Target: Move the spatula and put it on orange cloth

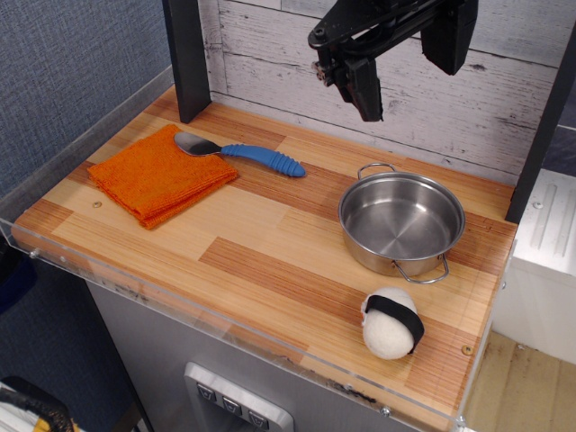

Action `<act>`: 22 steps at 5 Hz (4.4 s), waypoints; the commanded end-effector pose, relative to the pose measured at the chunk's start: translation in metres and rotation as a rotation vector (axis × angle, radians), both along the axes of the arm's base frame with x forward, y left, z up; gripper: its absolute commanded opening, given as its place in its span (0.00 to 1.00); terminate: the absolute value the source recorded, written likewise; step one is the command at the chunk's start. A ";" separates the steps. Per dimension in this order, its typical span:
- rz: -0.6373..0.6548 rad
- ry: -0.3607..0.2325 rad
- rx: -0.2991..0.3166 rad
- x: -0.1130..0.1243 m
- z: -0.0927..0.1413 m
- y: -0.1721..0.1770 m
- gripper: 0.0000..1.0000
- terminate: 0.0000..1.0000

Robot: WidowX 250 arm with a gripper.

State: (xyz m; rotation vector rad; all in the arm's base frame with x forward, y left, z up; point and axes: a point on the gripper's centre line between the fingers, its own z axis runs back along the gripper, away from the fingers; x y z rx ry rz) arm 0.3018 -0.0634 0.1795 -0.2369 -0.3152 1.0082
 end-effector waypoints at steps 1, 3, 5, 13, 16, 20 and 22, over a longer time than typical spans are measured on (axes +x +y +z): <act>0.000 0.000 0.000 0.000 0.000 0.000 1.00 0.00; 0.106 -0.003 0.048 0.018 -0.002 0.062 1.00 0.00; 0.234 -0.005 0.050 0.015 -0.033 0.106 1.00 0.00; 0.577 0.006 -0.034 0.068 -0.138 0.151 1.00 0.00; 0.622 0.113 -0.068 0.070 -0.153 0.149 1.00 0.00; 0.635 0.102 -0.069 0.069 -0.148 0.156 0.00 0.00; 0.598 0.062 -0.041 0.069 -0.109 0.150 0.00 0.00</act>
